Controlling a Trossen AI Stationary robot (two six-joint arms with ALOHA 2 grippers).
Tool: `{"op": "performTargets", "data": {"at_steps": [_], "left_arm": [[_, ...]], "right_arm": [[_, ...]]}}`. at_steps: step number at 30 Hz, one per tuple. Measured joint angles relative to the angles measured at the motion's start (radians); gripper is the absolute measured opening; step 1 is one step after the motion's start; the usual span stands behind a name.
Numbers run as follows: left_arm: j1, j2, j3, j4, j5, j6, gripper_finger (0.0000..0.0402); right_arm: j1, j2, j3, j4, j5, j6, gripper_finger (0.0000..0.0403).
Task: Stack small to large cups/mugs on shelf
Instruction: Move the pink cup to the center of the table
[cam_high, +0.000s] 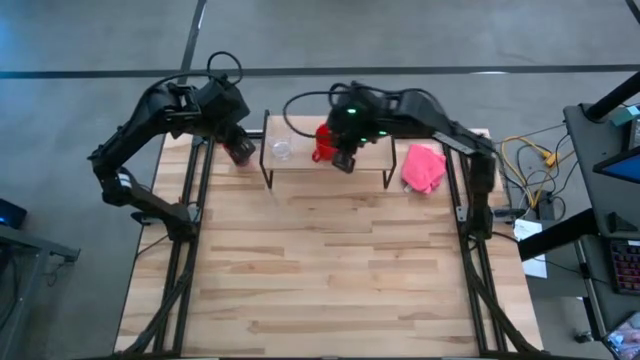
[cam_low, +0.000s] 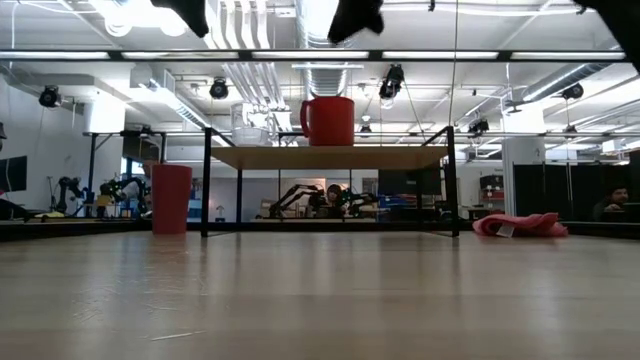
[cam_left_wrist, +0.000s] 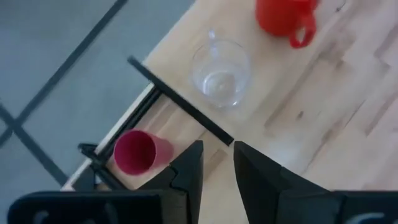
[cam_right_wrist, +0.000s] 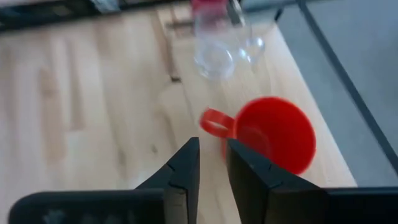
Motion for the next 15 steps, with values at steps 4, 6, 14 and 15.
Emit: {"op": "performTargets", "data": {"at_steps": [4, 6, 14, 15], "left_arm": [[0.001, -0.012, -0.042, -0.010, -0.014, -0.016, 0.0075], [0.002, -0.016, -0.088, -0.007, -0.033, -0.049, 0.0075], [0.045, -0.023, -0.346, -0.006, -0.184, -0.056, 0.0075], [0.059, -0.023, -0.379, -0.007, -0.186, -0.056, 0.0075]], "right_arm": [[0.048, -0.098, 0.000, -0.003, -0.001, 0.045, 0.0068], [0.071, -0.135, 0.000, -0.005, -0.001, 0.069, 0.0070], [0.133, -0.225, 0.000, -0.013, 0.003, 0.111, 0.0070], [0.138, -0.228, 0.000, -0.018, 0.003, 0.111, 0.0069]]}}
